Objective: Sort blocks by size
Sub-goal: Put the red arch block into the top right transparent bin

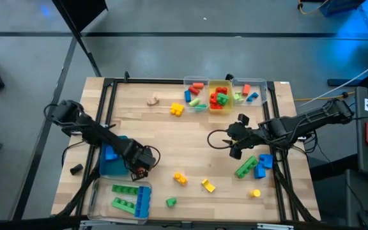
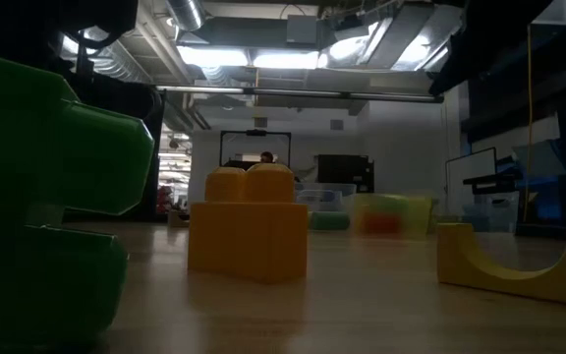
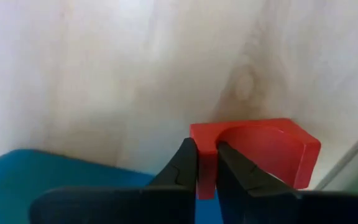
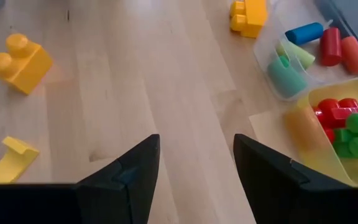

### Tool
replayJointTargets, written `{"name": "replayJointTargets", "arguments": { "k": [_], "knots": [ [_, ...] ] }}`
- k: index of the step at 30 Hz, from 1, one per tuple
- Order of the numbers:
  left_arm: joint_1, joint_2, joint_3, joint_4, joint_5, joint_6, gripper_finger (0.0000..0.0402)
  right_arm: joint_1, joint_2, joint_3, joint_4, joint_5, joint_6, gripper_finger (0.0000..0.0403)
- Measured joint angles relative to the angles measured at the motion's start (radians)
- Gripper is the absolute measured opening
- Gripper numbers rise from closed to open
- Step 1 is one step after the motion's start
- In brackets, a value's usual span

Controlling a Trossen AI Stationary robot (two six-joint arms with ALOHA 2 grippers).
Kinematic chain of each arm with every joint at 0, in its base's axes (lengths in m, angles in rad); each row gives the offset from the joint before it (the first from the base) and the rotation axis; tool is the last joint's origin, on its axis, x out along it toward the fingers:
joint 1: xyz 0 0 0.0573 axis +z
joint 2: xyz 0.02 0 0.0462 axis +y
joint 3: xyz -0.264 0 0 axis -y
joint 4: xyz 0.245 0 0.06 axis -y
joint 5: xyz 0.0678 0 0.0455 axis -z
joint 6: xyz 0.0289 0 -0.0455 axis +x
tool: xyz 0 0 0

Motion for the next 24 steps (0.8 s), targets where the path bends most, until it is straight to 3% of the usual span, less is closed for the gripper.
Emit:
{"name": "replayJointTargets", "arguments": {
  "k": [8,14,21,24],
  "knots": [
    [0.096,-0.072,0.029,0.012,-0.012,0.054,0.0017,0.0,0.0,-0.021,-0.014,0.003,-0.001,0.0207],
    [0.218,-0.093,0.047,0.13,-0.013,0.145,0.0017,0.0,0.0,-0.054,-0.021,0.062,-0.001,0.0207],
    [0.391,-0.093,0.051,0.51,-0.012,0.289,0.0017,0.0,0.0,-0.159,0.164,0.336,0.006,0.0207],
    [0.466,-0.093,0.052,0.691,-0.012,0.305,0.0017,0.0,0.0,-0.195,0.266,0.369,-0.021,0.0207]
  ]
}}
